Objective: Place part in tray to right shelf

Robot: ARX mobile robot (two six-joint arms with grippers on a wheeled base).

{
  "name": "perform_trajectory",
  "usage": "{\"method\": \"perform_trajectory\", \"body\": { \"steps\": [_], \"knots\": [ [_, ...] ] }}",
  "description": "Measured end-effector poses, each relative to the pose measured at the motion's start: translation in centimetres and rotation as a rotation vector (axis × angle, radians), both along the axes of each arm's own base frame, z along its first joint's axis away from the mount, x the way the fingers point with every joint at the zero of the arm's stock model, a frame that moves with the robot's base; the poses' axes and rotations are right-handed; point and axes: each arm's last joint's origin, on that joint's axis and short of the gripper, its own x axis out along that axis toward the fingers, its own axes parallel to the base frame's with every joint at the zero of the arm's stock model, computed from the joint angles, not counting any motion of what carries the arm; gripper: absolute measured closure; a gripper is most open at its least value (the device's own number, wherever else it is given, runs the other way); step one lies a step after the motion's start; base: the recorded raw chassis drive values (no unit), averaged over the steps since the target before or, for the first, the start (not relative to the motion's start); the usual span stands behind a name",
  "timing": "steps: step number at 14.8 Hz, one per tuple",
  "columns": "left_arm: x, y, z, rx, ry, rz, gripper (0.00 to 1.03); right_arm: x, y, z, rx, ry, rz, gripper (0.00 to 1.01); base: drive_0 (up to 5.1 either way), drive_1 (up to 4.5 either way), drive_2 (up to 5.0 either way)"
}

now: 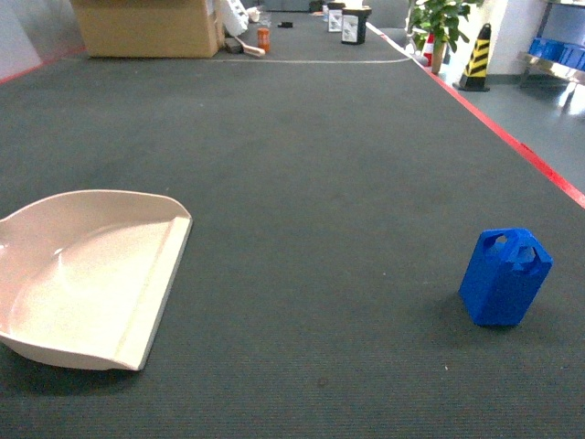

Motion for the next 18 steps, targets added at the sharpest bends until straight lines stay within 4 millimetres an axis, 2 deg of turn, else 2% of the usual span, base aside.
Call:
{"method": "perform_trajectory", "body": {
  "steps": [4,7,10,14,15,17,18],
  "knots": [
    [2.5,2.2,-1.2,-0.047,-0.018,0.043,0.05,0.0,0.0,0.0,0.0,0.0,0.0,0.03,0.0,0.0,0.0],
    [4.7,4.0,-2.9,-0.096,-0.007,0.075,0.05,0.0,0.0,0.0,0.0,0.0,0.0,0.03,0.0,0.0,0.0],
    [7.1,5.8,-3.4,-0.129,-0.031,0.095,0.05,0.0,0.0,0.0,0.0,0.0,0.0,0.03,0.0,0.0,0.0],
    [9.9,6.6,-3.7,-0.15,-0.082,0.038,0.05,0.0,0.0,0.0,0.0,0.0,0.0,0.03,0.0,0.0,0.0],
    [10.5,6.5,-4.1,-0.157,-0.073,0.021,0.09,0.0,0.0,0.0,0.0,0.0,0.0,0.03,0.0,0.0,0.0],
    [11.0,6.6,-5.1,-0.173,-0.088,-0.002,0.32,0.0,0.0,0.0,0.0,0.0,0.0,0.03,0.0,0.0,0.0],
    [11.1,6.6,-4.9,-0.181,-0.125,-0.015,0.45,0.0,0.0,0.0,0.0,0.0,0.0,0.03,0.0,0.0,0.0]
  ]
}}
